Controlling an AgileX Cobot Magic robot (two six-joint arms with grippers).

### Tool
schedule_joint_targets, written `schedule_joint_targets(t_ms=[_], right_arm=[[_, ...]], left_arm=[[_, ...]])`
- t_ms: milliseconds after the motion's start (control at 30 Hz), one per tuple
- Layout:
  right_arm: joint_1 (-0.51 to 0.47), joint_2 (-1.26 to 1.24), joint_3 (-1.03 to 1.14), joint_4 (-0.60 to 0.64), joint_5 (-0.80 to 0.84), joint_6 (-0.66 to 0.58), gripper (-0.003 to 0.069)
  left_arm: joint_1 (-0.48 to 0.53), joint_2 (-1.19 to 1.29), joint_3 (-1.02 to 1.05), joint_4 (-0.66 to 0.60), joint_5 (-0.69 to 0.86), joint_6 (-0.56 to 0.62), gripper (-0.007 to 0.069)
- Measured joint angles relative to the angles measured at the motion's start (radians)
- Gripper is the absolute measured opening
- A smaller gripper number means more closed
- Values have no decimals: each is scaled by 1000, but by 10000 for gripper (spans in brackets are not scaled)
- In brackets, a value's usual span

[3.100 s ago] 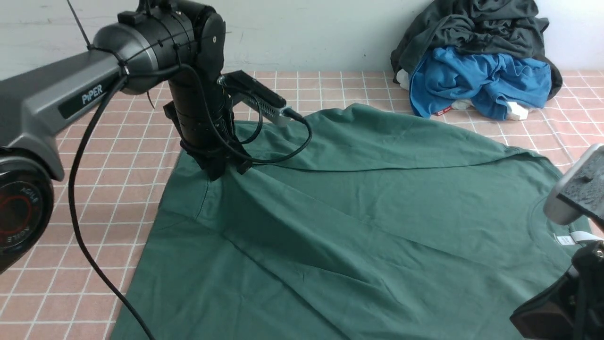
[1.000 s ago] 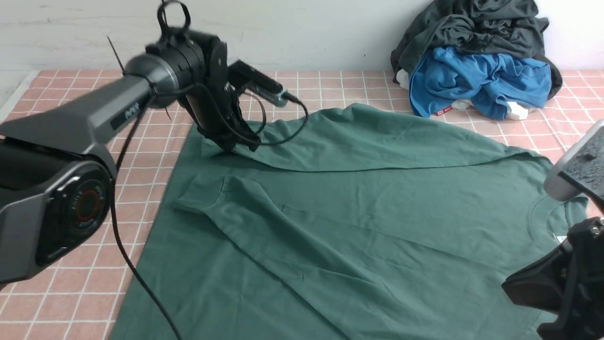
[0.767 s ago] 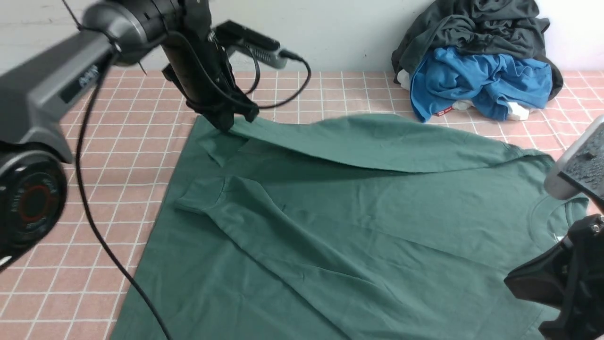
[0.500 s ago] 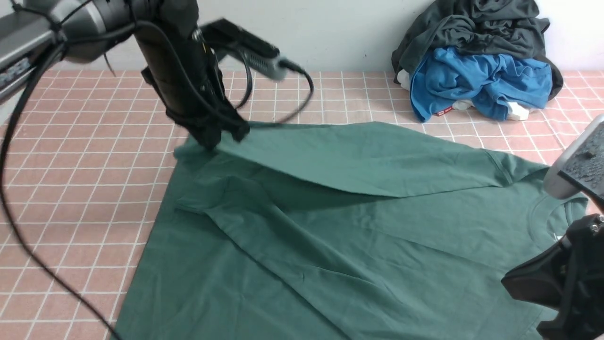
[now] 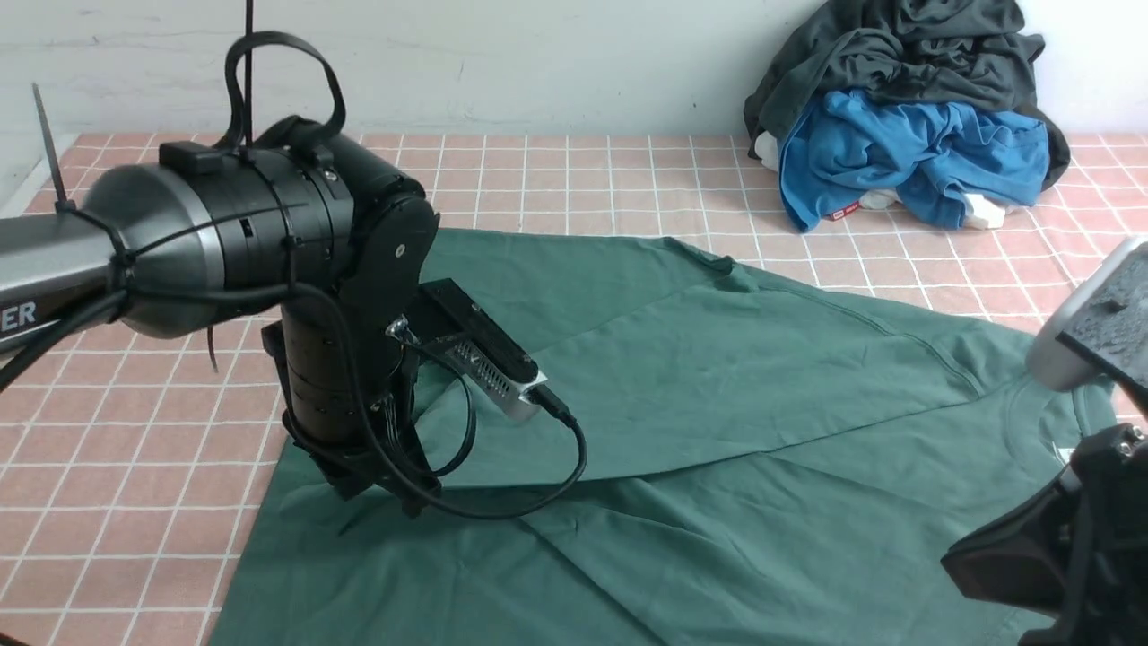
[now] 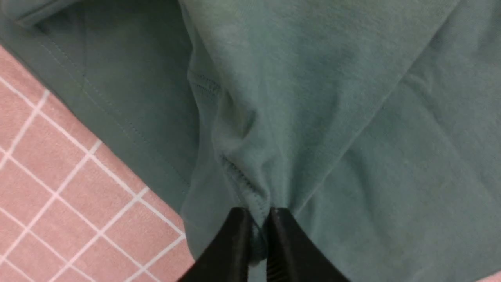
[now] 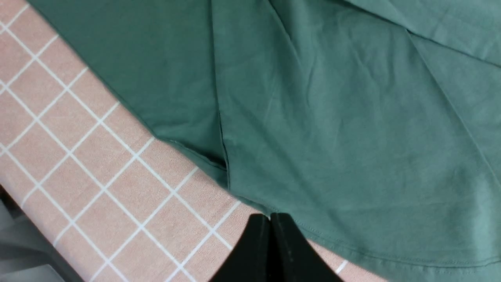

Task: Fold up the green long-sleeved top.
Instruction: Use the left arm to drag and drop the cuff onto the cuff closest to the left arm, then use both arms simultaneously to clamp the lower edge of the clothing fabric

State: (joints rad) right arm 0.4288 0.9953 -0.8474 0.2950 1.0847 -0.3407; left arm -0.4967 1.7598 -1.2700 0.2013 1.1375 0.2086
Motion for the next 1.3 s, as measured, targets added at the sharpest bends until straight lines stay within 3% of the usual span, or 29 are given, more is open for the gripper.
schedule_joint_targets(t_ms=[67,233,400,667,900,1067,1300], right_arm=[[0,0,0,0,17,0,-14],[0,-8,0,4,72,-1,1],[0,-65,-4,32,141,-1,30],[0,-187,-5,70,166,-1,69],[0,-205,-5,75,170,-13,102],[0,-205,-5,78,170,-15,106],[0,-205,-5,78,170,-15,106]], left_arm=[[0,0,4,-9,-12,0,117],[-15,0,4,-135,4,30,337],[-99,-18,47,-207,51,93,473],[-122,-125,292,-72,52,144,493],[-122,-140,483,6,-165,263,493],[-122,-114,508,65,-264,267,493],[-122,-97,501,67,-253,245,493]])
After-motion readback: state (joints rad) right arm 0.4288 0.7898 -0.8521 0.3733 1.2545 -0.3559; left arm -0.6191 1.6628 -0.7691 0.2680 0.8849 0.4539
